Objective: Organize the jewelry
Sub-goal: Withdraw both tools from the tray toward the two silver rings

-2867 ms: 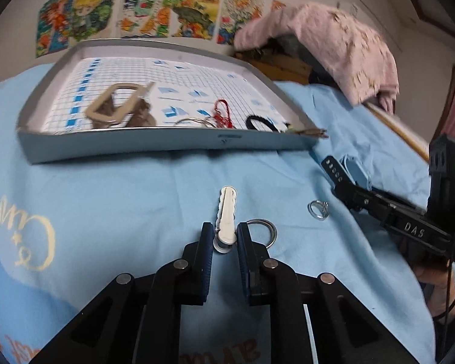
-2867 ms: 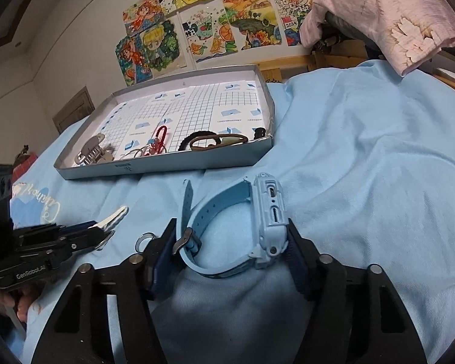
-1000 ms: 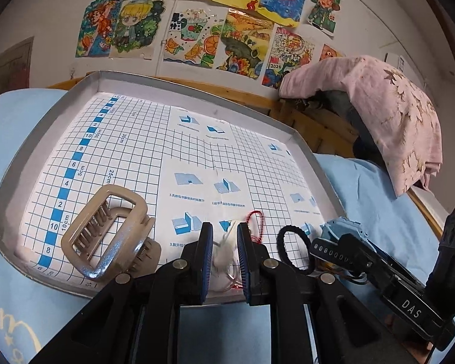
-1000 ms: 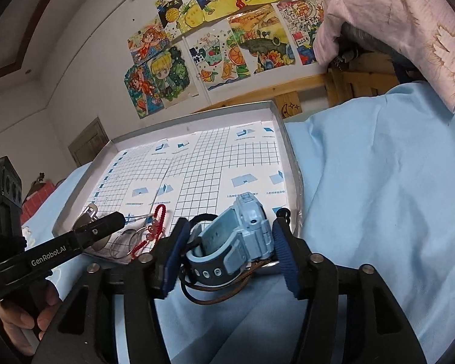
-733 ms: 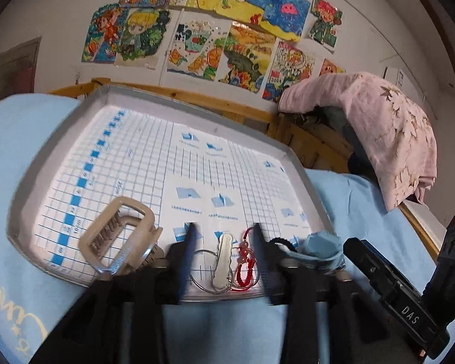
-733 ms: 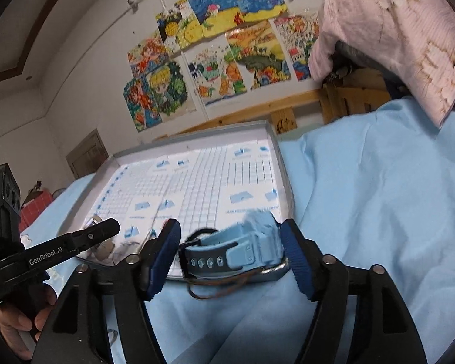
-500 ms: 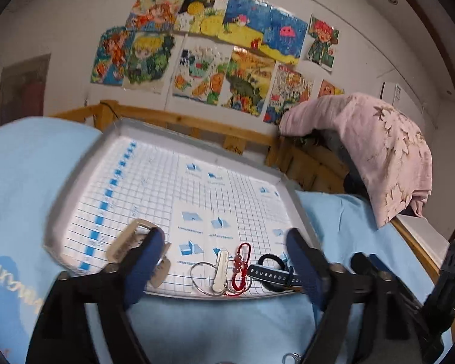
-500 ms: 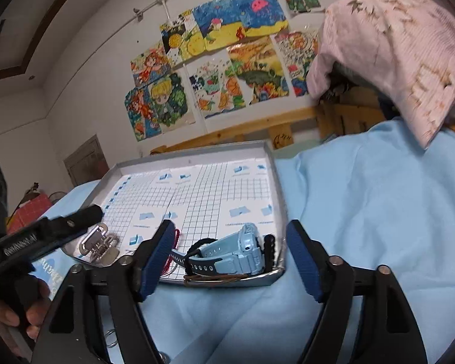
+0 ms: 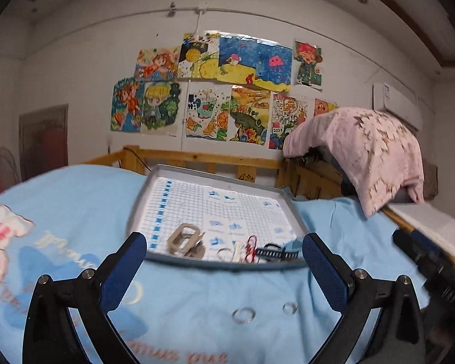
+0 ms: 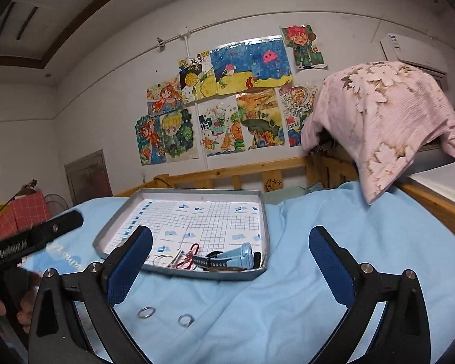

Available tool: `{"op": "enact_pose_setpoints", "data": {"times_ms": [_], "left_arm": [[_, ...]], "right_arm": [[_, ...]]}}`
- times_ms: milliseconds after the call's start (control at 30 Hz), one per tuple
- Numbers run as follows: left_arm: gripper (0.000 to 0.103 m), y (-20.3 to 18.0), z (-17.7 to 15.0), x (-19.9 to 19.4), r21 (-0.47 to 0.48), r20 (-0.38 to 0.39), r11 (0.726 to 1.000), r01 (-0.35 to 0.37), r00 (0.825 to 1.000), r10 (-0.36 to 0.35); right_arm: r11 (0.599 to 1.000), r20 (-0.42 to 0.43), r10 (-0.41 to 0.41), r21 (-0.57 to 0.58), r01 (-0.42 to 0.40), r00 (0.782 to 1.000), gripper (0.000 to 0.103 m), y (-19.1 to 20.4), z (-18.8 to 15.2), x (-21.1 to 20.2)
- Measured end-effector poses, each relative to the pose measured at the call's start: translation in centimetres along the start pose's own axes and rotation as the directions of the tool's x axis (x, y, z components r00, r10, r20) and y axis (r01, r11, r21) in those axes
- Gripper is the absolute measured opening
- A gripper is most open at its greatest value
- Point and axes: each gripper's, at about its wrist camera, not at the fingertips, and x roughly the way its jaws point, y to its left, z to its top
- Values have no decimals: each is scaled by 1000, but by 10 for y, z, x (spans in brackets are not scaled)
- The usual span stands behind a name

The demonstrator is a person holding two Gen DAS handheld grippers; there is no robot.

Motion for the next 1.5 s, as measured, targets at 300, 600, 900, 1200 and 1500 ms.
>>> {"op": "enact_pose_setpoints", "data": {"times_ms": [300,600,900,1200,1500], "left_arm": [[103,10,-22,-54,37,-13,999,-13,1000,14],[103,19,-46,-98,55,-4,998,-30,1000,30],[103,33,-67,-110,19,-48,999,-39,998,40],[103,39,-59,-89,-12,-102,1000,-27,994,26],[103,45,-49,-41,2,-136,999,-39,990,39]], "right_arm": [[1000,12,-15,12,15,1000,101,6,-6,-69],[997,-3,-53,-64,53,999,101,21,-19,-117],[994,-89,-65,-96,56,994,101,31,-38,-132],[989,-90,-46,-142,33,995,101,45,-38,-130],[988,-48,27,-151,-34,998,101,40,-12,-98]]}}
